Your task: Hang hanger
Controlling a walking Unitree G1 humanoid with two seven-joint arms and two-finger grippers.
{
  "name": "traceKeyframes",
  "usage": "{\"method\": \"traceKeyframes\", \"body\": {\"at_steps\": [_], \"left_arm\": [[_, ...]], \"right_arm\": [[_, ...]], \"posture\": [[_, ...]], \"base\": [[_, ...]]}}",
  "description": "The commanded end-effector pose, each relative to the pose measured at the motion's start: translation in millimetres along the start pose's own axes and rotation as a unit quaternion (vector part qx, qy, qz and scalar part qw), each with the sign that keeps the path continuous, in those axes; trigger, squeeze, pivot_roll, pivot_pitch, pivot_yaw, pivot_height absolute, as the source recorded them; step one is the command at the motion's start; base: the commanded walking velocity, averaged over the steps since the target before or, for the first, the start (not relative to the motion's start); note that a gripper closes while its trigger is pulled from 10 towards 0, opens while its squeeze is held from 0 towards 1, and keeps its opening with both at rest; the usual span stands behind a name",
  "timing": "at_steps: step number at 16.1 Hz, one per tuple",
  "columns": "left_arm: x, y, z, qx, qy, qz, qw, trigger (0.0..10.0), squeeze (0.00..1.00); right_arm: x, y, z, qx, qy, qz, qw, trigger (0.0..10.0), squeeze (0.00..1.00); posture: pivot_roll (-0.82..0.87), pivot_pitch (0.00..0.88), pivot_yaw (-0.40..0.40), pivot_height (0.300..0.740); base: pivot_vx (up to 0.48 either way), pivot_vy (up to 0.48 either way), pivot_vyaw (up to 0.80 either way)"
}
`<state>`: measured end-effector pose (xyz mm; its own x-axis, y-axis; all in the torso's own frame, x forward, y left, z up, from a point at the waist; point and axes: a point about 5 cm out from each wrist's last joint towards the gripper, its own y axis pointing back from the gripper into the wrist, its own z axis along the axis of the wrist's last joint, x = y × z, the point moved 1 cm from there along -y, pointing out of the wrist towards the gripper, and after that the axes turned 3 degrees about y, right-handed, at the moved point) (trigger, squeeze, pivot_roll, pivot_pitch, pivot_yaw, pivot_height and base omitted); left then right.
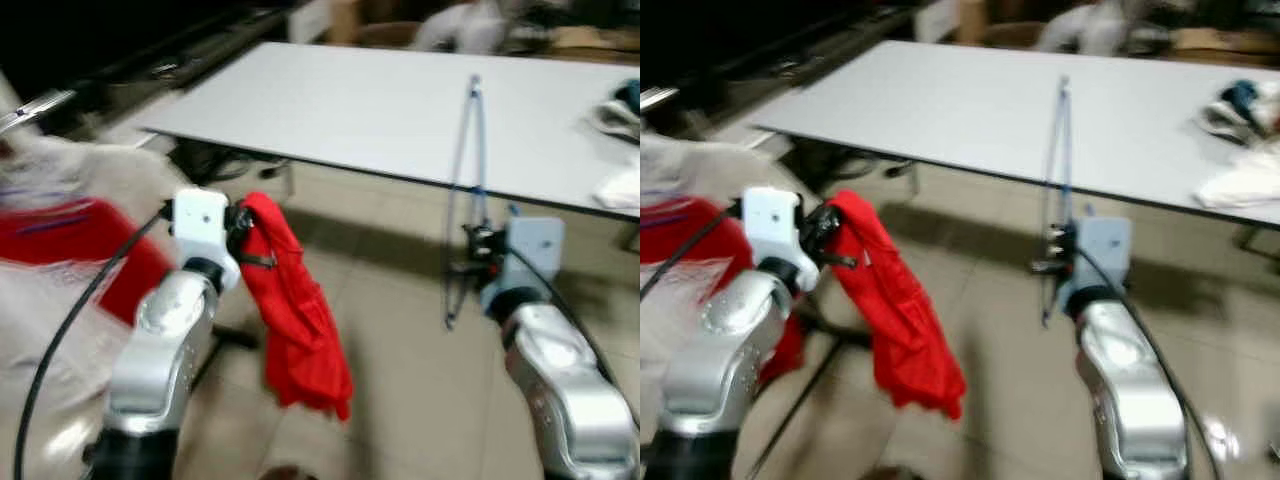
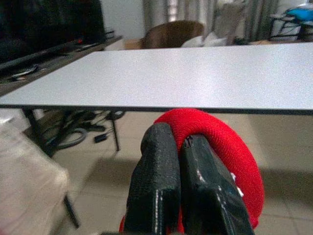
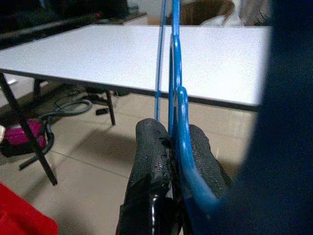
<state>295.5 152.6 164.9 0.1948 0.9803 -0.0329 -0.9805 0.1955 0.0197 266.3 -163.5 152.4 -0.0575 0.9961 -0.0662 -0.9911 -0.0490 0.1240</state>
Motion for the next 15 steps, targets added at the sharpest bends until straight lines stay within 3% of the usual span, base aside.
{"method": "traceKeyframes", "body": {"at_steps": [1, 12, 15], "left_arm": [[-1.4, -1.9, 5.5, -0.011, -0.001, -0.001, 1.0, 10.0, 0.0], [-2.1, -5.0, 7.8, -0.016, 0.006, -0.001, 1.0, 10.0, 0.0], [-5.9, -2.8, 7.2, -0.021, 0.011, -0.013, 1.0, 10.0, 0.0]], "right_arm": [[-4.0, 1.2, 3.2, -0.006, 0.004, -0.004, 1.0, 10.0, 0.0], [-1.1, 0.8, 3.1, -0.006, 0.012, 0.005, 1.0, 10.0, 0.0], [-0.2, 1.9, 2.4, -0.007, 0.019, 0.007, 1.0, 10.0, 0.0]], "posture": [[-0.15, 0.025, 0.101, 0.74], [-0.15, 0.032, 0.107, 0.74], [-0.15, 0.038, 0.109, 0.74]], "base": [[0.274, 0.0, -0.8], [0.279, 0.0, -0.8], [0.0, 0.0, -0.44]]}}
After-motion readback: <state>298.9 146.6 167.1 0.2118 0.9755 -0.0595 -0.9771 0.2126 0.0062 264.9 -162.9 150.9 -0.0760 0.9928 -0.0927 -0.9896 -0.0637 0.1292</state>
